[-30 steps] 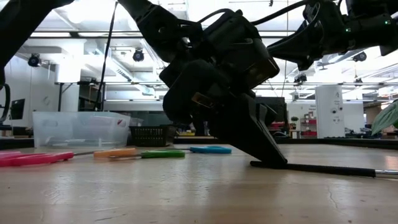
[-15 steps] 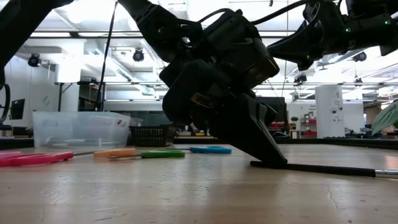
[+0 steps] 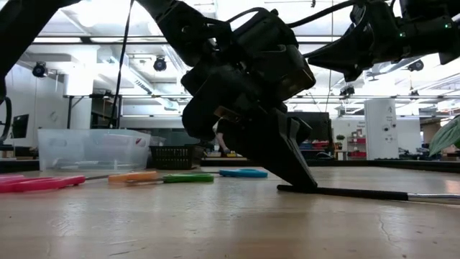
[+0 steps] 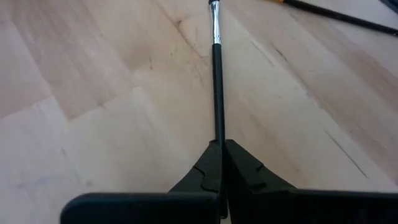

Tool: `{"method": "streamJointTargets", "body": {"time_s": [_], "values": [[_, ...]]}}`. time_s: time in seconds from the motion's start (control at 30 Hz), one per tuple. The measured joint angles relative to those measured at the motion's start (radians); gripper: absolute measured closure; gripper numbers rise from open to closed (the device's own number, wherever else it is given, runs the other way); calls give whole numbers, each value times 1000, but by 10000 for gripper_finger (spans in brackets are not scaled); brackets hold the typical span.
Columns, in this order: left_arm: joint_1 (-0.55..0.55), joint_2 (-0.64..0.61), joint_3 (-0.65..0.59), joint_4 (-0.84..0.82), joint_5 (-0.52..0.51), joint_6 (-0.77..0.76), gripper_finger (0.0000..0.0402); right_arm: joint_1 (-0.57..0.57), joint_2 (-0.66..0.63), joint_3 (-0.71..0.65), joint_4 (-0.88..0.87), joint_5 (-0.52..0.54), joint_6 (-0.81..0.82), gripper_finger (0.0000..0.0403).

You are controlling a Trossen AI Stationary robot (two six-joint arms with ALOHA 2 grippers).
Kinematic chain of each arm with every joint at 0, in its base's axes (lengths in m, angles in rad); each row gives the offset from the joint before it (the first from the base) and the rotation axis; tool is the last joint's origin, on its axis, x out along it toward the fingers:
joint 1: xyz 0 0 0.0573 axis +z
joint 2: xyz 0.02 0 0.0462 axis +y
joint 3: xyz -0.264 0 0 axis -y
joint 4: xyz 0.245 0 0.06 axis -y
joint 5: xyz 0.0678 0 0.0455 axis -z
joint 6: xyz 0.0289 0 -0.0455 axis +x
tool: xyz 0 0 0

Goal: Pick & Place Paint Supplies
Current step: Put the black paint brush into the transparent bin

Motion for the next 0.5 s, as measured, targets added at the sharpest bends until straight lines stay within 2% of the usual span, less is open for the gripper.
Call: {"method": "streamJointTargets", "body": {"time_s": [0.5], "values": [[5, -24, 1, -12, -6, -2, 401, 0, 0, 0, 0, 0, 0, 312]]}}
